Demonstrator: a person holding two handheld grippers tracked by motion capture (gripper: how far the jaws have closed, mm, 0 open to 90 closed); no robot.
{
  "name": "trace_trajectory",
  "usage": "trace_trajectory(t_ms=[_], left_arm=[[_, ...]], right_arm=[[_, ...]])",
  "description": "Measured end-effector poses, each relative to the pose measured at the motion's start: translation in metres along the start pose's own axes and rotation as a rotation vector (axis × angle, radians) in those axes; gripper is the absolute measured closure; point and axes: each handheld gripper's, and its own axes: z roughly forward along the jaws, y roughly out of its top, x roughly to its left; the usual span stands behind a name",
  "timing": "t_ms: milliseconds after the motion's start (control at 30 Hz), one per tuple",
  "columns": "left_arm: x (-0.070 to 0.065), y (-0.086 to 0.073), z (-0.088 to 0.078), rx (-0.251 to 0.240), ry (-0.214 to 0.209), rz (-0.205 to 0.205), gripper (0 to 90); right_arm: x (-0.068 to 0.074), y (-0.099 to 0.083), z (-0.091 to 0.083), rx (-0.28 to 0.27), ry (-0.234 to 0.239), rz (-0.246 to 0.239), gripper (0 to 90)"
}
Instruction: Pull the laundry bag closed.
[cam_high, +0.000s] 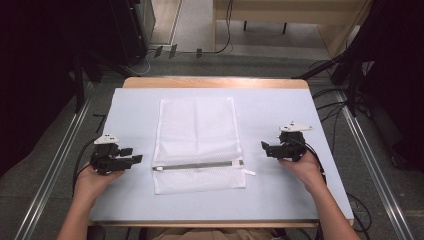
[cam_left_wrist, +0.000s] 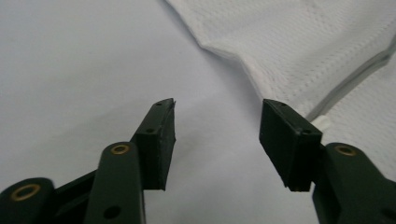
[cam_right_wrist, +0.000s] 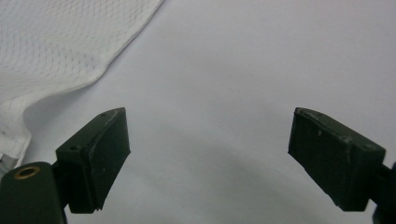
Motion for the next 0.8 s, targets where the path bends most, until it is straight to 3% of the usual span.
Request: trace_trajectory(t_ms=[267, 367, 467, 600, 800], left_arm=[[0.0011, 0.0024, -0.0030, -0.008, -0.030, -0.051, 47.2], [0.0025, 0.0039, -0.0018, 0.026, -0.048, -0.105, 43.0], [0.0022, 0.0041, -0.0010, 0.049, -0.059, -0.121, 43.3], [0.0019, 0.0046, -0.0008, 0.049, -0.060, -0.123, 42.3], [0.0007, 0.0042, -0.0011, 0.038, -0.083, -0.112, 40.8]], right_arm=[[0.0014, 0.0002, -0.0023, 0.027, 0.032, -0.018, 13.4], [0.0022, 0.0015, -0.0029, 0.021, 0.033, -0.021, 13.5], [0.0029, 0.0015, -0.0035, 0.031, 0.062, -0.028, 14.7], [0.0047, 0.0015, -0.0036, 0.044, 0.082, -0.044, 19.6], [0.0047, 0.0029, -0.0049, 0.052, 0.088, -0.024, 27.1]])
